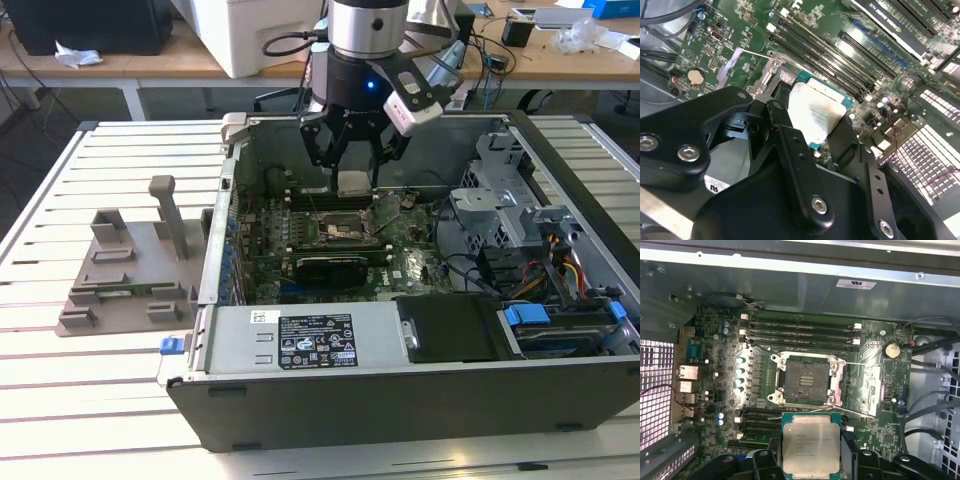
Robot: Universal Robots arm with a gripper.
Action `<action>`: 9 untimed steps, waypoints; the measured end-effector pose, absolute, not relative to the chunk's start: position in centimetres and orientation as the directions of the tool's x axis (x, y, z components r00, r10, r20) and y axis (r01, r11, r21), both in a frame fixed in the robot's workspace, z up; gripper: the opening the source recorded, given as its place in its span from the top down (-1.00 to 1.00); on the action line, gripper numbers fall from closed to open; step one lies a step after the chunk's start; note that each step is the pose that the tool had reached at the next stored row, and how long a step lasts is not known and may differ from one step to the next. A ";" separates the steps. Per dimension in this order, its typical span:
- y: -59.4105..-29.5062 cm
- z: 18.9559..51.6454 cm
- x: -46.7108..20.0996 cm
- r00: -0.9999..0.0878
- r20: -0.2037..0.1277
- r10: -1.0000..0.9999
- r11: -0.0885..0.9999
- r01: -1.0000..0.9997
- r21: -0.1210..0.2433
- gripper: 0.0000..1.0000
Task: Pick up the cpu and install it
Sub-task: 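Pick up the cpu and move it towards the insertion slot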
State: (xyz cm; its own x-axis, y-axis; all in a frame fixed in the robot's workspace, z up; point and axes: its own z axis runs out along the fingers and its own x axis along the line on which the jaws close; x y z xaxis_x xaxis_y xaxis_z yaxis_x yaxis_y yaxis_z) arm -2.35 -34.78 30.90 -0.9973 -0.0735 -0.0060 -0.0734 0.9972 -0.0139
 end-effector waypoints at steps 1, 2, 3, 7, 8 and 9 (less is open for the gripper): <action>-34.8 30.7 -2.3 -0.997 -0.006 -0.073 0.997 -0.073 -0.014 -0.09; -34.7 30.3 -2.3 -0.997 -0.006 -0.074 0.997 -0.073 -0.014 -0.09; -34.6 29.9 -2.3 -0.997 -0.006 -0.074 0.997 -0.073 -0.014 -0.09; -34.5 28.9 -2.2 -0.997 -0.005 -0.073 0.997 -0.073 -0.014 -0.09; -34.5 28.7 -2.2 -0.997 -0.005 -0.073 0.997 -0.073 -0.014 -0.09; -34.5 28.4 -2.2 -0.997 -0.005 -0.073 0.997 -0.073 -0.014 -0.09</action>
State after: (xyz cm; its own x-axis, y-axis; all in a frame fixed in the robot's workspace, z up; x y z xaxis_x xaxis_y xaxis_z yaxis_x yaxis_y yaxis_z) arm -2.20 -34.47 28.38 -0.9973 -0.0735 -0.0052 -0.0734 0.9972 -0.0139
